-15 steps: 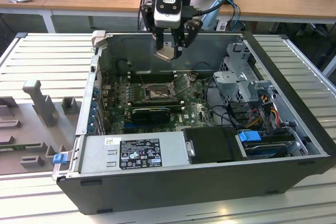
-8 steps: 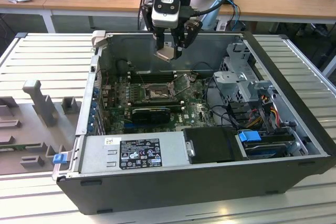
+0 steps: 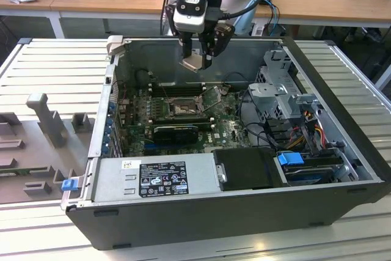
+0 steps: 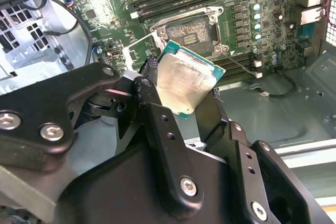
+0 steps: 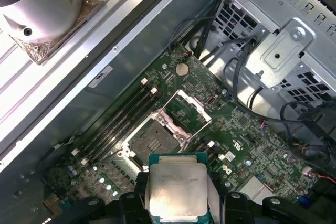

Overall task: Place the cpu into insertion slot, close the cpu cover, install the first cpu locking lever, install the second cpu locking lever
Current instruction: 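Place the cpu into insertion slot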

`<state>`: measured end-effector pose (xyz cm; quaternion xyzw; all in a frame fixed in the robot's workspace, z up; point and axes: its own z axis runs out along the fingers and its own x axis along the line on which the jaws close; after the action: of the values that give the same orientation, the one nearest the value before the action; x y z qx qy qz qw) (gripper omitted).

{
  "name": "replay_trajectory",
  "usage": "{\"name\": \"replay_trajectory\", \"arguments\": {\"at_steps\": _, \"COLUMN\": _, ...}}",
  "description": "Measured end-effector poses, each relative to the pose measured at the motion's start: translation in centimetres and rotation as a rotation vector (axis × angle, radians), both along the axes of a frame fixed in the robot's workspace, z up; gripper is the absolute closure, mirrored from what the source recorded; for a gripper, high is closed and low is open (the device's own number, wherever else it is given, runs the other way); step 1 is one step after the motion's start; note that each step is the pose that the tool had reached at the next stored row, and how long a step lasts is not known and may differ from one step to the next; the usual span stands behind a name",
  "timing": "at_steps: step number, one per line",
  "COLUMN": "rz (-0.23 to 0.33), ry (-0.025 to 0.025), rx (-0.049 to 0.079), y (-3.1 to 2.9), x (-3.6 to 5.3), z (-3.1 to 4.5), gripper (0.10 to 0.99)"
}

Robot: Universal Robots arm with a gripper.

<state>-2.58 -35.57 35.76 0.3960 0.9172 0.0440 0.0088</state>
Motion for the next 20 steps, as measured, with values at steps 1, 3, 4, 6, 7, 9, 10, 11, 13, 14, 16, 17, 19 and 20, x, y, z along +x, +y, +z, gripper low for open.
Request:
{"name": "replay_trajectory", "arguments": {"at_steps": 1, "rz": -0.006, "ry": 0.0000, "rx": 0.000, "y": 0.00, "x": 0.00, "z": 0.00, "gripper": 0.557}}
{"name": "replay_trajectory", "arguments": {"at_steps": 3, "rz": -0.017, "ry": 0.0000, "rx": 0.000, "y": 0.00, "x": 0.00, "z": 0.00, "gripper": 0.557}}
{"name": "replay_trajectory", "arguments": {"at_steps": 4, "rz": -0.022, "ry": 0.0000, "rx": 0.000, "y": 0.00, "x": 0.00, "z": 0.00, "gripper": 0.557}}
{"name": "replay_trajectory", "arguments": {"at_steps": 6, "rz": -0.032, "ry": 0.0000, "rx": 0.000, "y": 0.00, "x": 0.00, "z": 0.00, "gripper": 0.557}}
{"name": "replay_trajectory", "arguments": {"at_steps": 7, "rz": -0.041, "ry": 0.0001, "rx": 0.000, "y": 0.00, "x": 0.00, "z": 0.00, "gripper": 0.557}}
{"name": "replay_trajectory", "arguments": {"at_steps": 9, "rz": -0.056, "ry": 0.0001, "rx": 0.000, "y": 0.00, "x": 0.00, "z": 0.00, "gripper": 0.557}}
{"name": "replay_trajectory", "arguments": {"at_steps": 10, "rz": -0.060, "ry": 0.0000, "rx": 0.000, "y": 0.00, "x": 0.00, "z": 0.00, "gripper": 0.557}}
{"name": "replay_trajectory", "arguments": {"at_steps": 11, "rz": -0.066, "ry": 0.0000, "rx": 0.000, "y": 0.00, "x": 0.00, "z": 0.00, "gripper": 0.557}}
{"name": "replay_trajectory", "arguments": {"at_steps": 13, "rz": -0.078, "ry": 0.0000, "rx": 0.000, "y": 0.00, "x": 0.00, "z": 0.00, "gripper": 0.557}}
{"name": "replay_trajectory", "arguments": {"at_steps": 14, "rz": -0.083, "ry": 0.0000, "rx": 0.000, "y": 0.00, "x": 0.00, "z": 0.00, "gripper": 0.557}}
{"name": "replay_trajectory", "arguments": {"at_steps": 16, "rz": -0.094, "ry": 0.0000, "rx": 0.000, "y": 0.00, "x": 0.00, "z": 0.00, "gripper": 0.557}}
{"name": "replay_trajectory", "arguments": {"at_steps": 17, "rz": -0.100, "ry": 0.0000, "rx": 0.000, "y": 0.00, "x": 0.00, "z": 0.00, "gripper": 0.557}}
{"name": "replay_trajectory", "arguments": {"at_steps": 19, "rz": -0.115, "ry": 0.0001, "rx": 0.000, "y": 0.00, "x": 0.00, "z": 0.00, "gripper": 0.557}}
{"name": "replay_trajectory", "arguments": {"at_steps": 20, "rz": -0.123, "ry": 0.0000, "rx": 0.000, "y": 0.00, "x": 0.00, "z": 0.00, "gripper": 0.557}}
